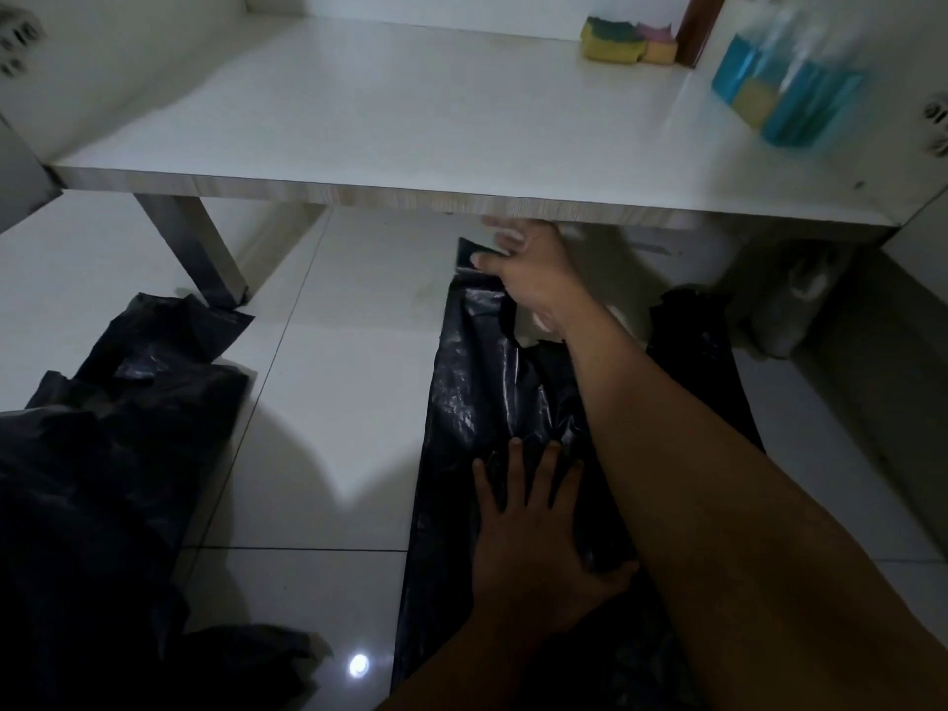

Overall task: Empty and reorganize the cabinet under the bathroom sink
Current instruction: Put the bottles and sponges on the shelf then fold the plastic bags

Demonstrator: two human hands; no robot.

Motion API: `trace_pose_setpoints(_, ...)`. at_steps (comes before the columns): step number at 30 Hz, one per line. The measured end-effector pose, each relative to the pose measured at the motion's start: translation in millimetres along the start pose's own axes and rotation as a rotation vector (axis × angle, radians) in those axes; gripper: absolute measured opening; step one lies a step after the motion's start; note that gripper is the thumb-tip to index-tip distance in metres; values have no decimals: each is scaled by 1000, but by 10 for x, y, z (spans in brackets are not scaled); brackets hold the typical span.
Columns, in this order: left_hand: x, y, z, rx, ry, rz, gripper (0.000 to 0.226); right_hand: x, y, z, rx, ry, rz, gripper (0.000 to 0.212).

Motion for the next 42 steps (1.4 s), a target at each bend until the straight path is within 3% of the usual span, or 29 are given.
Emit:
trace_pose_setpoints(2,11,-13,-2,3,4,-14,114,21,-40,28,97,-85,-145,39)
trace_pose_setpoints(5,0,-46,7,6,3,-22,114,207,-57,-116,143,-186,-459,14)
trace_pose_setpoints(6,-9,-41,13,-3,10,-17,114,301,0,-195,66,-156,-594,10)
trace_pose_setpoints(9,-28,1,24,-35,36,28,103,627,267,-452,-365,53,-1003,39)
trace_pose_setpoints(10,-27,31,24,-29,51,27,96,667,299,-497,-378,59,-1041,45)
trace_pose_setpoints(14,-41,58,30,-7,32,44,99,503,-68,-531,22,-33,-742,34)
trace_pose_setpoints(17,-22,-8,13,31,-8,25,112,581,-616,-766,227,127,-583,25)
trace_pose_setpoints(21,16,-56,-18,49,-57,53,109,1060,-1048,-1535,196,403,-862,33)
trace_pose_setpoints(25,-3,-31,-22,-14,-57,82,104,1508,-1156,-2130,141,375,-946,49)
trace_pose_setpoints(28,-30,-15,-6,-82,-62,61,107,1629,-1489,-2330,250,466,-868,58)
trace_pose_setpoints(31,-29,-91,80,-213,-76,-10,114,1357,-1667,-2412,387,263,-924,46)
trace_pose_setpoints(34,-7,-200,115,-259,-88,-125,115,1179,-1485,-2424,154,229,-862,36)
trace_pose_setpoints(37,28,-341,6,-103,-48,-49,115,1262,-1283,-2529,-138,373,-853,57)
trace_pose_setpoints(40,74,-491,-142,12,1,199,97,1272,-1257,-2612,-175,444,-880,64)
trace_pose_setpoints(42,91,-552,-233,-92,-18,221,90,1204,-1235,-2647,-195,464,-872,60)
Point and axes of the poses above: each hand's wrist, its own z-axis towards the middle knuckle, its own y-axis out of the palm, x = y × z, the point moved 3 cm from there along z, towards the middle knuckle, and after that the axes turned 2 degrees about x, right-handed, at the moved point
